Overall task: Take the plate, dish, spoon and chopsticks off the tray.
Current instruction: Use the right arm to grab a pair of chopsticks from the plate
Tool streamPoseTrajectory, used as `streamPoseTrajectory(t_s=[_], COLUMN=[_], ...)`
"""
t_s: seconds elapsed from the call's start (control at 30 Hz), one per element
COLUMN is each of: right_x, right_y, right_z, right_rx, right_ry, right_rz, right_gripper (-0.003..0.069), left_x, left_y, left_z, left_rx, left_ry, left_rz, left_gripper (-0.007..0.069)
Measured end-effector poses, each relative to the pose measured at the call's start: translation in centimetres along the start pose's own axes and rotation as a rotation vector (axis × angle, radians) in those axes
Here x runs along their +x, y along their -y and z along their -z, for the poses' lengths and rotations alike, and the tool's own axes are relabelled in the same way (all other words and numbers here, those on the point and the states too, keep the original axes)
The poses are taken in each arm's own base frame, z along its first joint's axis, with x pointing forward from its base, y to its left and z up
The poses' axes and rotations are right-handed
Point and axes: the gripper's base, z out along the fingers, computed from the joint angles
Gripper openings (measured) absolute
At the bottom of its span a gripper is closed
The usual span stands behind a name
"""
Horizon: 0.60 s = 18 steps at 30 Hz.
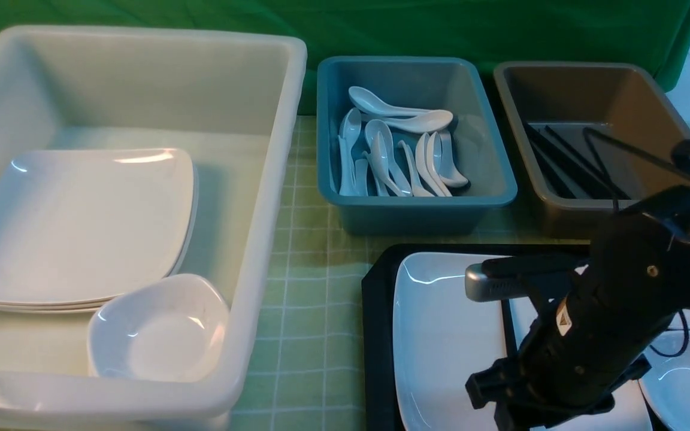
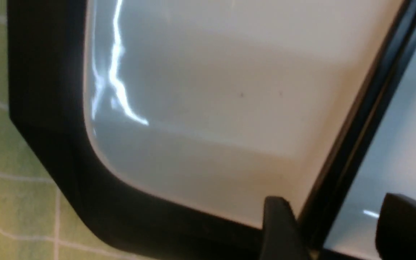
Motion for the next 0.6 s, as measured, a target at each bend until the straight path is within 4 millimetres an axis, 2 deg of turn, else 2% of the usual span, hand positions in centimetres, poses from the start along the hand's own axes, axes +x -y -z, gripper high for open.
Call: streamPoseTrajectory(t_s=[0.43,0.6], right_x=[-1.2,-1.5], right_y=[0.5,0.5], right_z=[-3.4,-3.6], right_rx=[0.105,0.1], right_ry=[0.003,0.029], right_rz=[-0.048,-0.05], right_gripper=[0.0372,0.0316], left_x=[0.0,0.0], left_y=[0.0,0.0], left_z=[0.0,0.0], left_rx=[0.0,0.0], left_ry=[0.0,0.0], left_rz=[0.0,0.0], left_gripper=[0.0,0.0])
